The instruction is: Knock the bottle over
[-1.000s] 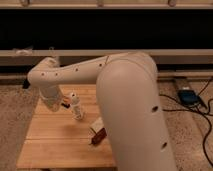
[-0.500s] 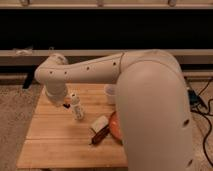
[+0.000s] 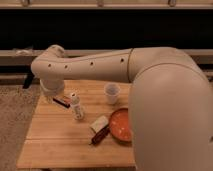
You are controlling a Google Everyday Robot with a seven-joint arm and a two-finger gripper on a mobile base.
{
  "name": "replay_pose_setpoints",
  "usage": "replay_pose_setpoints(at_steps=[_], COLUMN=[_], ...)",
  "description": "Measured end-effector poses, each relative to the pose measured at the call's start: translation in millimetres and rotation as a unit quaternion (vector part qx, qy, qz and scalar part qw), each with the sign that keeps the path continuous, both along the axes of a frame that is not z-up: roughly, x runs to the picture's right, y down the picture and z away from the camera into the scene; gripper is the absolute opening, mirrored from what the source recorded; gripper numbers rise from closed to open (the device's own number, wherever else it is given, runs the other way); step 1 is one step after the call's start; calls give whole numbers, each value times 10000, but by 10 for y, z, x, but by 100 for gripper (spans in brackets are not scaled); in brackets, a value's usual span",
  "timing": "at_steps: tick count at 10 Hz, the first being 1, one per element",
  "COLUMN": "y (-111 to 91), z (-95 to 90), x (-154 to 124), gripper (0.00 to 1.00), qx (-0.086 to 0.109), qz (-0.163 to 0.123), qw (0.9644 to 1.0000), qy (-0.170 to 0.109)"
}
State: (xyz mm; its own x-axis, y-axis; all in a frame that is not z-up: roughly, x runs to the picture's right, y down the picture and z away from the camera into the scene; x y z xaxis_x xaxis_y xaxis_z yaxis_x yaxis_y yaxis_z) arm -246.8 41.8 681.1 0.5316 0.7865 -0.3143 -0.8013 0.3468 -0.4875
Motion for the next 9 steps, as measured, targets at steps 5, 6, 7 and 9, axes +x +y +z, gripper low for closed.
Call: replay_pose_setpoints(at_steps=[5,6,7,9], y=[-247,-249,-252,-175], z=[68,125,195,342], x=[543,658,798,879], gripper=[80,80,80,80], qx=[-97,-144,-196,-340], qz=[139,169,233,316], qw=[9989,9984,9977,9970], qy=[441,521,613,620])
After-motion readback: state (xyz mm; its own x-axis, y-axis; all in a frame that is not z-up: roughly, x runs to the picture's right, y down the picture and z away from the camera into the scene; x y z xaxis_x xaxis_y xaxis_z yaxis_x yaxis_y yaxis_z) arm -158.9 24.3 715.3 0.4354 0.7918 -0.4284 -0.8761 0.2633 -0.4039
